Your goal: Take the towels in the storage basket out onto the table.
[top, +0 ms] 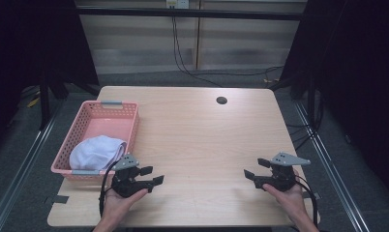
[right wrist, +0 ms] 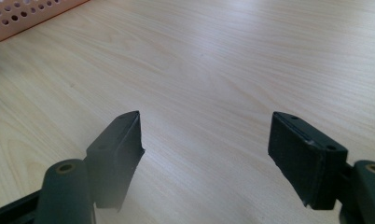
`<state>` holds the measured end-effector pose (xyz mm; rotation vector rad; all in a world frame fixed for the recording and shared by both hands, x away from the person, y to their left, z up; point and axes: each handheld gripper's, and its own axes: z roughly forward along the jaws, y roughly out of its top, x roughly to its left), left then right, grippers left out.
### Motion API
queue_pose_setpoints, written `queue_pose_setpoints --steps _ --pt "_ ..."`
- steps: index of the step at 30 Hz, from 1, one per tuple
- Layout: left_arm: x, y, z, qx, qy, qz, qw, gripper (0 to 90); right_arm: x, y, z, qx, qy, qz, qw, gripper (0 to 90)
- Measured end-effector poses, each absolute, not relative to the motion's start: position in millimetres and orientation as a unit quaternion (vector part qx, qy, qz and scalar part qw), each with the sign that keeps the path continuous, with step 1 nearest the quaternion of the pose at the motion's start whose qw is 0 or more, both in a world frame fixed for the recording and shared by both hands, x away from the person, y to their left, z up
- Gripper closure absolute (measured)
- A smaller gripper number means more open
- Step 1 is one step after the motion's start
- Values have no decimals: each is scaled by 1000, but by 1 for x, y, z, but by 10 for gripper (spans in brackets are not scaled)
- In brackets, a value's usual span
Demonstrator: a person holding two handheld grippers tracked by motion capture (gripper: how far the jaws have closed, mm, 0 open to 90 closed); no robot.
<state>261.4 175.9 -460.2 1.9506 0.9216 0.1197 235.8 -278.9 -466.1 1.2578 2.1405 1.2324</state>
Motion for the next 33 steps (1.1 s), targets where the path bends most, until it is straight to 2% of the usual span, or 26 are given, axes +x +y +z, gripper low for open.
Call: queue_pose_setpoints --steps 6,13,18,23,29,33 --pt "260 180 -449 795 369 48 479 401 236 -278 -467 448 760 435 182 259" --pt "260 192 -426 796 364 63 480 333 233 -276 -468 441 765 432 182 260" --pt "262 204 -409 804 362 94 463 295 232 -275 -465 435 765 435 189 259" --pt "269 213 -399 806 365 90 458 275 232 -273 -465 433 768 436 184 256" --pt "276 228 -394 803 381 112 444 266 233 -271 -467 431 772 433 176 250" --pt "283 244 -389 801 392 119 436 226 233 -270 -467 428 775 431 176 252"
